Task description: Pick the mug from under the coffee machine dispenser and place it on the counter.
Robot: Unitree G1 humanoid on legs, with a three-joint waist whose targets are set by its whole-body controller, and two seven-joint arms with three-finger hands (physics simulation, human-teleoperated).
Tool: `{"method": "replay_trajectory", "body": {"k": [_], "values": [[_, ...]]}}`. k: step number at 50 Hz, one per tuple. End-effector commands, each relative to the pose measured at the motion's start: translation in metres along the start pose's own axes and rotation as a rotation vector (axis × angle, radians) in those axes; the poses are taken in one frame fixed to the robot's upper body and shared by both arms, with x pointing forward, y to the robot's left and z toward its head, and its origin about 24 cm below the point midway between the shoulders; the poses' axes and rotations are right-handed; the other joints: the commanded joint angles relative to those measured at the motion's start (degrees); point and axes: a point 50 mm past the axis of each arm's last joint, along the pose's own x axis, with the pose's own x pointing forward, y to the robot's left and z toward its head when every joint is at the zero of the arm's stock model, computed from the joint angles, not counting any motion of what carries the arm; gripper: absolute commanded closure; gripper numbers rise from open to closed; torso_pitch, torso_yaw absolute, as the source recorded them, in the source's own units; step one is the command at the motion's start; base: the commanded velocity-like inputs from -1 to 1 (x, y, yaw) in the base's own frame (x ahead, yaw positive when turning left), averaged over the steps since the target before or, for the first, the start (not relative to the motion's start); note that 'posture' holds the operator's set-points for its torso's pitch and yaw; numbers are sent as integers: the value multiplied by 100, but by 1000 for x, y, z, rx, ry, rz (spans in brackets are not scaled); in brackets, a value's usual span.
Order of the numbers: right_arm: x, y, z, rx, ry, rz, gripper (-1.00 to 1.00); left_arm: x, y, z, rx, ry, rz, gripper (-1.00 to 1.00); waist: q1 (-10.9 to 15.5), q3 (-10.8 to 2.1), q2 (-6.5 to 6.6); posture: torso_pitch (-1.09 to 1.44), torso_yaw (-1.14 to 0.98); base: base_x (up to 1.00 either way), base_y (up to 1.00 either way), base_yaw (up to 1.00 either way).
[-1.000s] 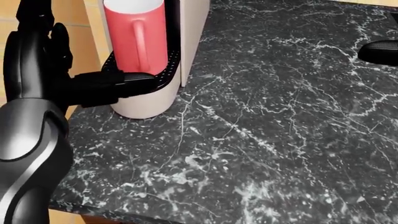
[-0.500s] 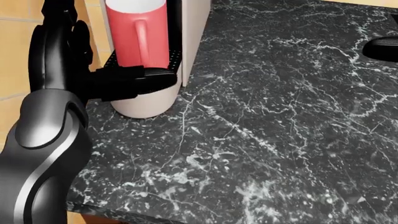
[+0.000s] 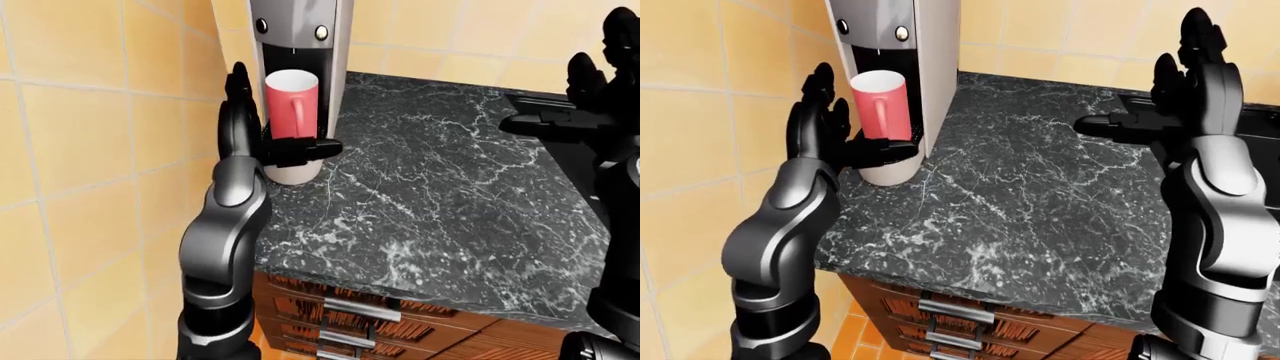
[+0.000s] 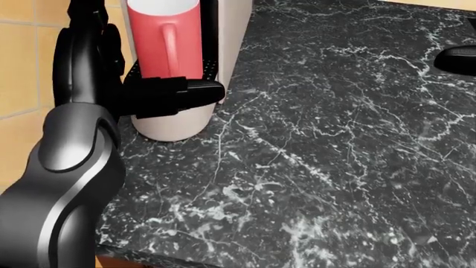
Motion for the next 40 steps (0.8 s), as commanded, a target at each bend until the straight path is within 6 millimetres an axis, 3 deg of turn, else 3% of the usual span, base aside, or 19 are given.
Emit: {"method": "replay_trajectory", "body": {"k": [1,40], "values": [[-1,-3,20,-9,-94,-11,-100,-2,-1,18,-19,-94,-8,-100,4,-148,-32,0,0,0,0,0],[0,-4,24,-1,-100,-16,-100,22,-4,14,-26,-112,22,-100,9,-158,-40,0,0,0,0,0]]}}
